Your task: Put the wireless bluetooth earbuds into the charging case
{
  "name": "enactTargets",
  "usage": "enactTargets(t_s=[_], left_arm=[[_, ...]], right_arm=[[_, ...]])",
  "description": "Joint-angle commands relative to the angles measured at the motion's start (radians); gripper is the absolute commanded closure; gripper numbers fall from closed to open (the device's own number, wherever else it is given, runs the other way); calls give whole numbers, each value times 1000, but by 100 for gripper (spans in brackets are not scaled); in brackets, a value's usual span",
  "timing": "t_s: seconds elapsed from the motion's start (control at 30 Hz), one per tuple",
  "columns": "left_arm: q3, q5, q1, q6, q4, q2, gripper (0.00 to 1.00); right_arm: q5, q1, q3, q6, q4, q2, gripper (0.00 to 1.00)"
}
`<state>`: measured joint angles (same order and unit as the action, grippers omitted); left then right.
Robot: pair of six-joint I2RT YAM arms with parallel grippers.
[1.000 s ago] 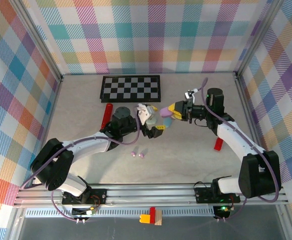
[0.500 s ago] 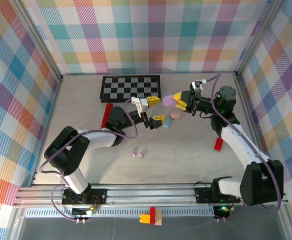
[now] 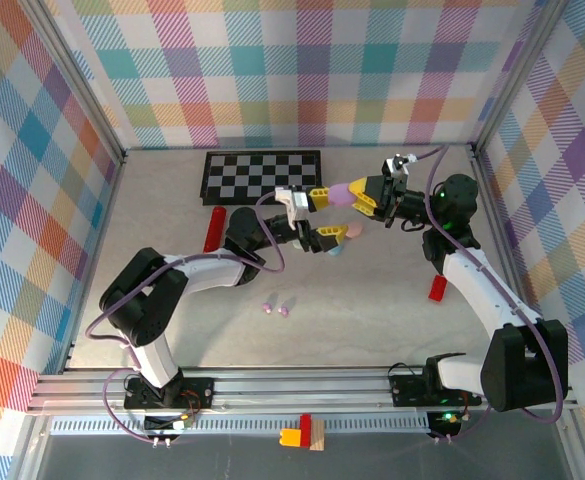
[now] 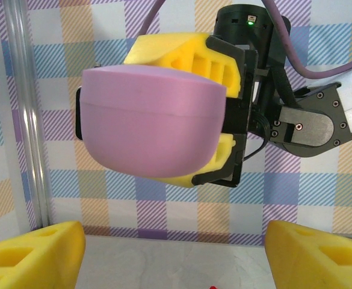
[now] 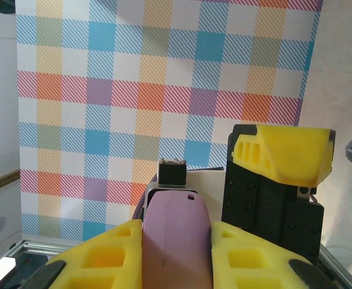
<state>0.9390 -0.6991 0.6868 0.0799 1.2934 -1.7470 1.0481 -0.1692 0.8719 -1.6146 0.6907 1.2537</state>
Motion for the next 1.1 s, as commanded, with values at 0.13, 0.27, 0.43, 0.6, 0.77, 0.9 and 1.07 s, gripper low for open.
enactTargets(t_s=[0.13,0.27,0.43,0.6,0.77,0.9,1.07], left_arm=[[59,1,8,-45,56,-12,26],[67,5,7,-50,56,-15,29],[69,-4,9,-50,56,-12,31],[73,-2,12,-47,56,-17,34],[72,0,12,-54,55,-16,35],[70,-5,12,-63,54,-15,36],[70,1,13,-67,55,-15,37]], right_arm=[[-2,6,7,26,-17,-13,84],[0,5,8,33,-21,-10,83],[1,5,8,45,-38,-7,83],[6,5,10,60,-53,1,83],[10,5,12,70,-82,7,83],[8,5,13,91,-106,7,83],[8,5,13,108,-129,9,83]])
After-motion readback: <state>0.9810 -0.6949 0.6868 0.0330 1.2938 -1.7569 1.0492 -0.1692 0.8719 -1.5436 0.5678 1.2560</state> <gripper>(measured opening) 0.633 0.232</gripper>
